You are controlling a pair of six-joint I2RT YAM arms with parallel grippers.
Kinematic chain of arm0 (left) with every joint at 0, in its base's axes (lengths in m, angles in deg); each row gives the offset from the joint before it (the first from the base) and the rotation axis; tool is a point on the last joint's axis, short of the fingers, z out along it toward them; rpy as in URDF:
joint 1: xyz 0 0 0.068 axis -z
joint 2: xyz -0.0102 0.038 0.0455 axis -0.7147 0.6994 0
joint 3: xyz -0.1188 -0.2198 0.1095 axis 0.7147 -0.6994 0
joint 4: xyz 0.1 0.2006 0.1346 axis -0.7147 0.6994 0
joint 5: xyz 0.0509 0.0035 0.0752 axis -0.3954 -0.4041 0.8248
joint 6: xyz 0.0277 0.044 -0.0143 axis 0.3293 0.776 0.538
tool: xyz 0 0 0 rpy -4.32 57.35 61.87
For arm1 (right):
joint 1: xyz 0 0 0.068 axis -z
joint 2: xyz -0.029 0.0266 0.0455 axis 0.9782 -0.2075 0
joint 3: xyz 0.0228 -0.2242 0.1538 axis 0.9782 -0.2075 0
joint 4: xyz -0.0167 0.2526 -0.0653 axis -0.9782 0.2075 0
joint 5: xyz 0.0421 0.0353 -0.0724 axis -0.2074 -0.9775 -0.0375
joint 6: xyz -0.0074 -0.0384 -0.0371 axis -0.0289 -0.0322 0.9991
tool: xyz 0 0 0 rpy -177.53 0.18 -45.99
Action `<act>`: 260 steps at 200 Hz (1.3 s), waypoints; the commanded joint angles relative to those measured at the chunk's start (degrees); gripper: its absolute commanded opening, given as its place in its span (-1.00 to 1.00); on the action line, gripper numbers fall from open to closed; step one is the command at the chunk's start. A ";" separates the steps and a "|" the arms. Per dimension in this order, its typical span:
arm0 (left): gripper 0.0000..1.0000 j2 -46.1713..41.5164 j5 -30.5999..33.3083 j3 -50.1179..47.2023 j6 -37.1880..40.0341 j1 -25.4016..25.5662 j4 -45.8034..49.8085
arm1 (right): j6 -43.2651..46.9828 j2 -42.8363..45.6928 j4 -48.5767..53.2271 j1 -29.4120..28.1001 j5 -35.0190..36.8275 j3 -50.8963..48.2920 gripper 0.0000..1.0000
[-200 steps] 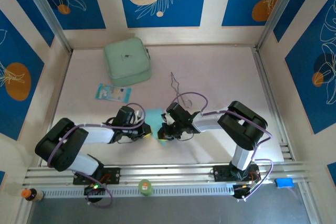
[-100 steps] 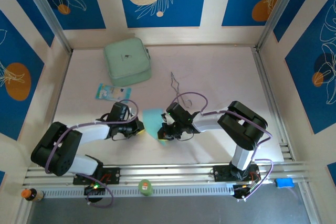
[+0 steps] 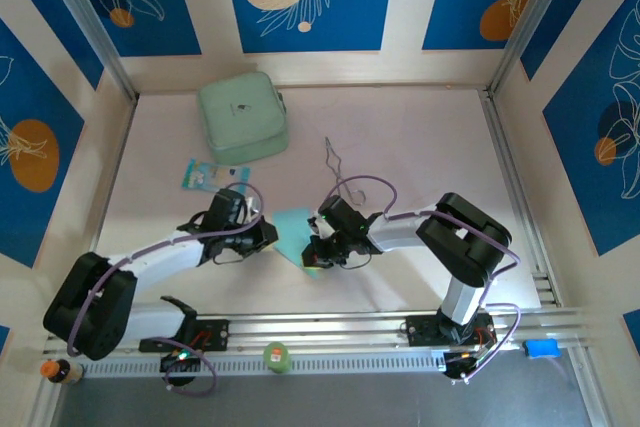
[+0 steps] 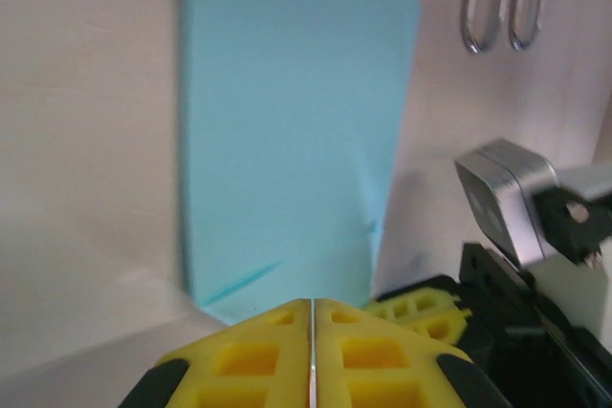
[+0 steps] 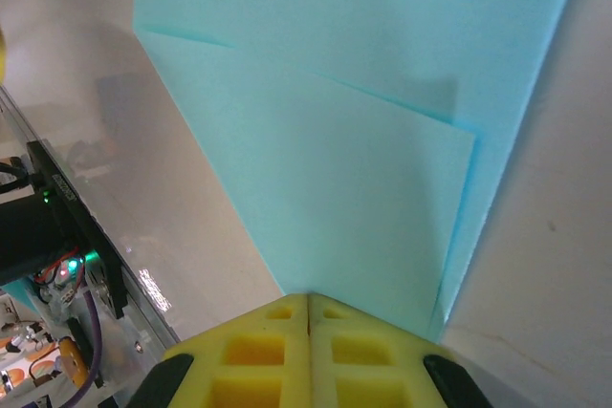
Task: Fold a paper plane with a square sheet of paper (pick it up from the middle)
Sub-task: Perform the third fold on the triangle at the bottom-center of the table.
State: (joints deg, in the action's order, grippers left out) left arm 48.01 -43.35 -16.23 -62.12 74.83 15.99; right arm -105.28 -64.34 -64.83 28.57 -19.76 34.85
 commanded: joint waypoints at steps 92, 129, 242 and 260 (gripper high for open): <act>-0.97 11.96 5.78 -0.88 1.32 2.60 -1.22 | 2.14 2.94 6.20 0.56 -1.59 1.98 -0.98; -0.98 11.07 5.23 -2.79 0.70 2.60 -2.78 | 2.25 -0.39 5.83 -1.20 -1.78 6.59 -0.96; -1.00 10.90 5.66 -2.68 0.87 2.60 -1.90 | 2.25 0.64 1.70 -1.75 -3.31 -0.07 -0.88; -1.00 10.90 5.76 -2.76 0.88 2.60 -1.72 | 2.13 3.24 0.57 -1.06 -3.36 -3.61 -0.87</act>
State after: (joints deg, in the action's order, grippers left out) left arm 58.44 -41.97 -16.98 -61.93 77.37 9.32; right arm -103.38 -64.65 -64.57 26.78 -21.14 35.51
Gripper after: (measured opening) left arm 0.041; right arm 0.062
